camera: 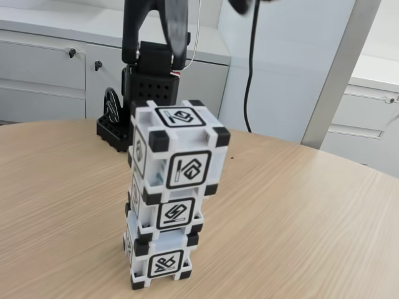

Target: Stack cubes from left to right.

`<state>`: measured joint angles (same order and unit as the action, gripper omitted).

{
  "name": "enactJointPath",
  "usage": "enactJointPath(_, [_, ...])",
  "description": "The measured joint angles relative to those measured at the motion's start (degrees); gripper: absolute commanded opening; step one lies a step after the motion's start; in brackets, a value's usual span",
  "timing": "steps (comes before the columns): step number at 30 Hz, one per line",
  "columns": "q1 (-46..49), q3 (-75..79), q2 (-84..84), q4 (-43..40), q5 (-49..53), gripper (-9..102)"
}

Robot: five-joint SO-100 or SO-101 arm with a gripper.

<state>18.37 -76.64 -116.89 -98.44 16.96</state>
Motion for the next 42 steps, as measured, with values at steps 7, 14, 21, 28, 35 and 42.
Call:
enactJointPath(7, [0.0,0.0,-0.8,0.0,-5.6,0])
enactJointPath(14, [-3.1,0.0,-1.1,1.3,-15.2,0])
enactJointPath(21, [-15.9,0.0,-1.1,5.0,-14.3,0])
enactJointPath(28, [-22.4,0.0,-1.1,5.1,-15.1,0])
enactJointPath(35, [-23.4,0.0,-9.6,5.3,-18.7,0])
enactJointPath(42, [-23.6,-8.2,-25.0,6.6,-20.4,0])
